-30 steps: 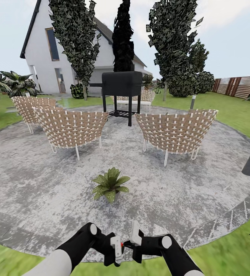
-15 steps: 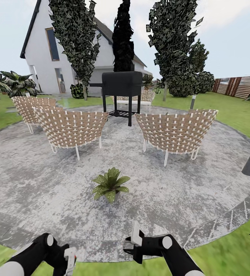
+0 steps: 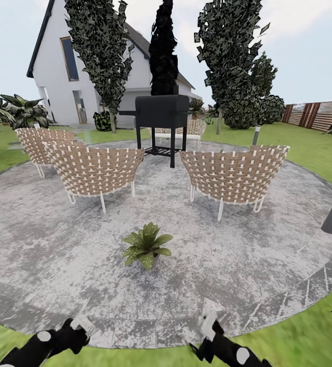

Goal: Pick up the pesticide atomizer in the garden and spray insectifuge to fully cover both potted plants in the garden.

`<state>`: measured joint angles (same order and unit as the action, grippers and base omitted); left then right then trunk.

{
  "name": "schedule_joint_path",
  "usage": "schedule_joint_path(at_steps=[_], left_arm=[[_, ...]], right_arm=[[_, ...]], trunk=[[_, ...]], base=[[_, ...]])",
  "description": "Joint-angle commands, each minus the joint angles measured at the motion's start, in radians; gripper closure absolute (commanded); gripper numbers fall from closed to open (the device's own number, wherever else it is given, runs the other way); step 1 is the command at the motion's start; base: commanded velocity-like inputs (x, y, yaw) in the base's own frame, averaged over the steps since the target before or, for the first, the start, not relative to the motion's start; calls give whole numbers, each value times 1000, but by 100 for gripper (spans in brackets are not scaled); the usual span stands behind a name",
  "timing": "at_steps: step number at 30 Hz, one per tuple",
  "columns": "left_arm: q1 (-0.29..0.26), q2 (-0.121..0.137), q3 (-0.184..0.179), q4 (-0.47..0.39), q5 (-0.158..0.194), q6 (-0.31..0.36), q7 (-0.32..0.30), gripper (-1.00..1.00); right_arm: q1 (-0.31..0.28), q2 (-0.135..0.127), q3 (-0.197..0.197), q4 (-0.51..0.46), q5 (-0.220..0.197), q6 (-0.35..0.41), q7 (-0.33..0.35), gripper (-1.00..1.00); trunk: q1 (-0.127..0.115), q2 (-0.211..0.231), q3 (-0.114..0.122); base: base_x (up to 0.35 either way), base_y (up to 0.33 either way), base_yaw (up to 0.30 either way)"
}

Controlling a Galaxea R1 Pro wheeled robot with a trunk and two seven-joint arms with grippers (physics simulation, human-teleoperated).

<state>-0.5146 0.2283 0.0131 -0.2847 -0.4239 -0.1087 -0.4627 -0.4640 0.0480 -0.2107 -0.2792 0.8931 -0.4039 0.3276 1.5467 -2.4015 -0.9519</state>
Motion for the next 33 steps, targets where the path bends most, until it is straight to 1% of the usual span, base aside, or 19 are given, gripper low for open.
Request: schedule_joint_path(at_steps=[1, 2, 3, 4, 5, 6, 7, 8, 10, 11, 12, 13, 14, 16, 18, 22, 23, 26, 33], left_arm=[[0, -11, 5, 33, 25, -40, 52, 100], [2, -22, 7, 79, 77, -106, 125, 100], [4, -29, 7, 124, 137, -176, 193, 100], [9, -33, 8, 162, 194, -229, 249, 100], [22, -34, 8, 190, 249, -268, 290, 100], [35, -35, 8, 200, 281, -289, 309, 100], [55, -36, 8, 207, 322, -318, 329, 100], [70, -35, 8, 212, 350, -342, 346, 100], [91, -35, 8, 223, 392, -378, 381, 100], [110, -37, 8, 225, 411, -390, 399, 100], [120, -39, 8, 225, 423, -398, 408, 100], [130, -42, 8, 226, 435, -410, 419, 100], [136, -44, 8, 227, 441, -420, 425, 100], [140, -46, 8, 228, 447, -427, 429, 100], [141, -47, 8, 229, 449, -429, 430, 100], [143, -46, 8, 229, 449, -430, 432, 100], [143, -46, 8, 229, 449, -430, 432, 100], [143, -47, 8, 229, 450, -430, 432, 100], [143, -51, 8, 230, 450, -429, 432, 100]], right_arm=[[0, -7, -28, 46, 3, -2, -69, -100], [1, -16, -45, 106, 3, -4, -176, -100], [2, -20, -54, 155, 3, -7, -282, -100], [3, -23, -59, 186, 1, -10, -376, -100], [4, -23, -61, 203, 1, -21, -465, -100], [7, -23, -63, 210, 0, -37, -520, -100], [15, -24, -64, 217, -1, -75, -594, -100], [30, -25, -65, 220, -1, -123, -649, -100], [60, -25, -65, 223, -2, -204, -718, -100], [70, -25, -66, 223, -2, -221, -739, -100], [77, -25, -68, 224, -2, -228, -749, -100], [85, -25, -80, 224, -2, -235, -757, -100], [90, -23, -107, 224, -2, -237, -762, -100], [93, -18, -178, 224, -1, -240, -763, -100], [94, -15, -206, 224, 0, -240, -763, -100], [94, -13, -219, 225, 0, -240, -763, -100], [94, -13, -220, 225, 0, -240, -763, -100], [94, -1, -220, 226, 2, -240, -762, -100], [94, 0, -220, 226, 3, -239, -762, -100]], trunk=[[0, 0, -1], [0, 0, -1], [0, 0, -1], [0, 0, -1], [0, 0, -1], [0, 0, -1], [0, 0, -1], [0, 0, -1], [0, 0, -1], [0, 0, -1], [0, 0, -1], [0, 0, -1], [0, 0, -1], [0, 0, -1], [0, 0, -1], [0, 0, -1], [0, 0, -1], [0, 0, -1], [0, 0, -1]], base=[[0, 0, 0], [0, 0, 0], [0, 0, 0], [0, 0, 0], [0, 0, 0], [0, 0, 0], [0, 0, 0], [0, 0, 0], [0, 0, 0], [0, 0, 0], [0, 0, 0], [0, 0, 0], [0, 0, 0], [0, 0, 0], [0, 0, 0], [0, 0, 0], [0, 0, 0], [0, 0, 0], [0, 0, 0]])
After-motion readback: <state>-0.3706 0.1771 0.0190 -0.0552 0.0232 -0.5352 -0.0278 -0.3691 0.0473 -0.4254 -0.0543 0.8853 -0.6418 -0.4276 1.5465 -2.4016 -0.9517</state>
